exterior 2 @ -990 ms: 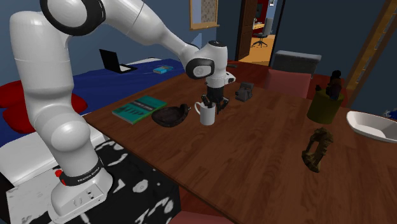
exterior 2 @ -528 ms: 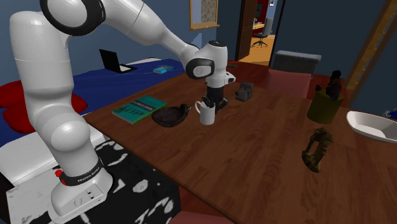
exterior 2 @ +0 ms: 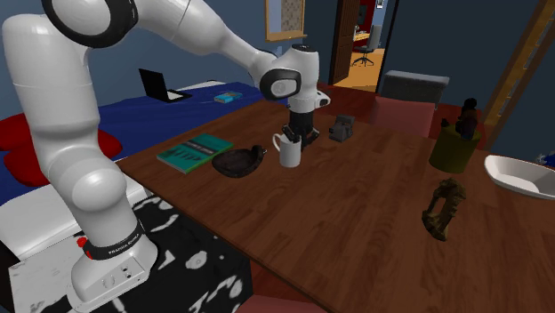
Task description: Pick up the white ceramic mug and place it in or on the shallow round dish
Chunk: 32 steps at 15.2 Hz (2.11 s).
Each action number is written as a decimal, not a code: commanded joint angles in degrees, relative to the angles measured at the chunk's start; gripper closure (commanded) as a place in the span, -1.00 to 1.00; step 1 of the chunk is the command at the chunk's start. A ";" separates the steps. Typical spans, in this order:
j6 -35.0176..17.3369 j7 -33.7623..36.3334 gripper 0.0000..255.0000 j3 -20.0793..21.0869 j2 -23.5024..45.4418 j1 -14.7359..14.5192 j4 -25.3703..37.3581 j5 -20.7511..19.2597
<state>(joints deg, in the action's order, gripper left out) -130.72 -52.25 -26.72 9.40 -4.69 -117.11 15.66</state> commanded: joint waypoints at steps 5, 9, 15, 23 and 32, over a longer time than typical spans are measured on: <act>3.94 1.70 1.00 -0.42 -2.18 -0.26 2.18 -2.00; 6.66 2.73 1.00 -0.59 -3.46 -0.39 3.87 -3.13; 10.83 4.05 1.00 -0.73 -5.01 -0.51 6.80 -4.50; 16.58 5.42 1.00 -0.83 -6.37 -0.56 11.47 -5.73; 16.55 14.40 1.00 2.91 -20.42 -3.16 -0.27 -12.91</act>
<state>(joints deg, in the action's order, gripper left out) -114.23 -38.91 -24.30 -9.09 -7.73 -115.73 3.65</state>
